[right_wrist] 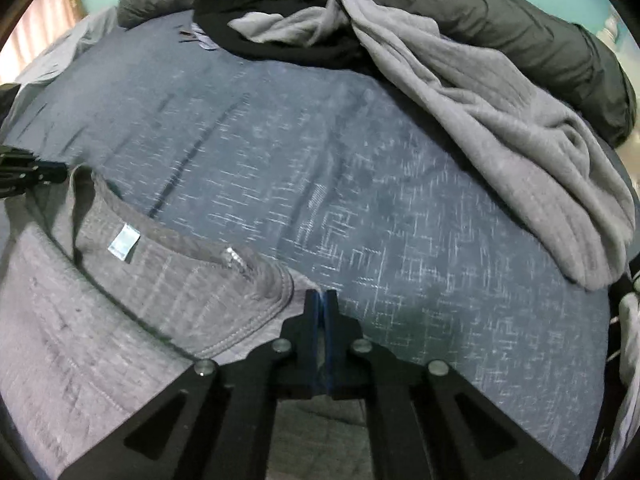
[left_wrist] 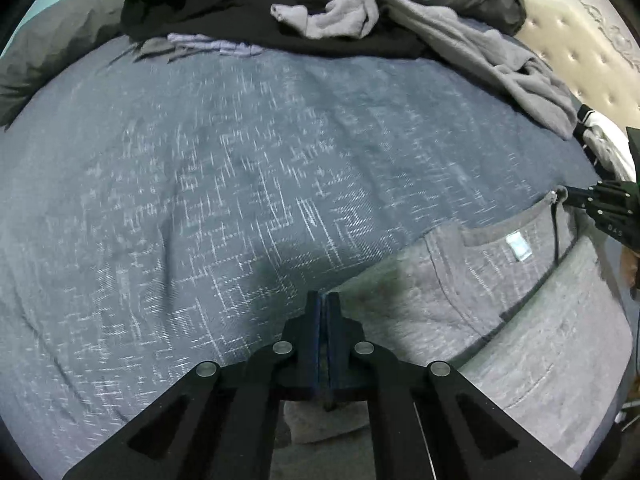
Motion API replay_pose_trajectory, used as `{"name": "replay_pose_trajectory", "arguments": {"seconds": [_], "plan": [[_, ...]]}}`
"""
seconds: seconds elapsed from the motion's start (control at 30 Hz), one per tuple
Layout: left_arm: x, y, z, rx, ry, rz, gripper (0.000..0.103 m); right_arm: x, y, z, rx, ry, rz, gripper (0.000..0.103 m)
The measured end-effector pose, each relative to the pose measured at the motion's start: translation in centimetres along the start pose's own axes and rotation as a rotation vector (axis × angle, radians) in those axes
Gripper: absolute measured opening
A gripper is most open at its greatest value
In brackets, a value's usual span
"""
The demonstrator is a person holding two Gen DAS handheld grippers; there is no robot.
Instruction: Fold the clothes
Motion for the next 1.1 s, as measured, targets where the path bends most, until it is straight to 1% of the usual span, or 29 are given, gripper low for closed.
{"name": "replay_pose_trajectory", "arguments": {"seconds": [0.1,0.13,0.2,0.27,0.3,0.37,0.43,0.5,0.57,0.63,0.73,0.8,0.9,1.0,1.1], "plan": [[-0.8,-0.1,0.3,0.007,-0.004,-0.013,0.003,-0.7,0.1,0.3,-0.042,0.000,0.005,0.002],[-0.8,-0.2,0.4,0.008,-0.010,-0.012,0.005,-0.8,-0.1,0.3,-0.054,-0.008,0.010,0.002],[-0.2,-0.3,0.2,0.030,-0.004,0.008,0.006,-0.3,-0.3,0.1,-0.054,-0.020,0.045,0.002],[1.3,-0.3,-0.4,0.048,-0.007,0.043,0.006,1.4,-0.5,0.4,-0.065,-0.016,0.105,0.005],[2.2,-0.2,-0.8,0.057,-0.010,0.060,0.006,2.4,-0.5,0.5,-0.073,-0.033,0.131,0.005],[4.3,0.9,-1.6,0.076,0.010,0.090,0.006,4.6,0.3,0.3,-0.066,-0.084,0.165,0.005],[6.5,2.6,-2.3,0.087,0.030,0.122,0.006,5.6,0.9,-1.7,-0.024,-0.128,0.178,0.006],[8.1,4.5,-2.5,0.079,0.034,0.141,0.006,6.5,2.9,-2.3,0.010,-0.171,0.161,0.006],[8.5,6.3,-2.4,0.067,0.027,0.143,0.006,7.0,5.3,-2.3,0.041,-0.172,0.134,0.006],[8.5,8.3,-2.5,0.052,0.026,0.127,0.006,7.2,7.6,-2.4,0.069,-0.158,0.111,0.006],[6.9,10.6,-2.4,0.028,0.003,0.084,0.006,6.2,10.3,-1.4,0.052,-0.147,0.068,0.007],[5.8,11.7,-2.3,0.028,-0.003,0.058,0.006,5.6,11.4,-0.8,0.032,-0.137,0.050,0.007],[5.1,11.3,-2.1,0.019,-0.020,0.075,0.006,5.0,11.9,-0.3,0.014,-0.127,0.040,0.007],[4.6,10.6,-1.9,0.016,-0.034,0.096,0.007,4.1,11.2,0.1,0.000,-0.115,0.028,0.007],[4.1,9.1,-2.2,0.040,-0.035,0.109,0.007,3.1,9.9,0.7,0.000,-0.101,0.028,0.007]]}}
Point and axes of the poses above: each gripper's, at about its wrist camera, not at the fingertips, and x roughly against the way its jaws point, z to its right, y to its underside, the point moved 4 cm from there along -x, roughly the way its jaws point, and after that the axes turned 12 degrees about -y, right-handed, at the moved point
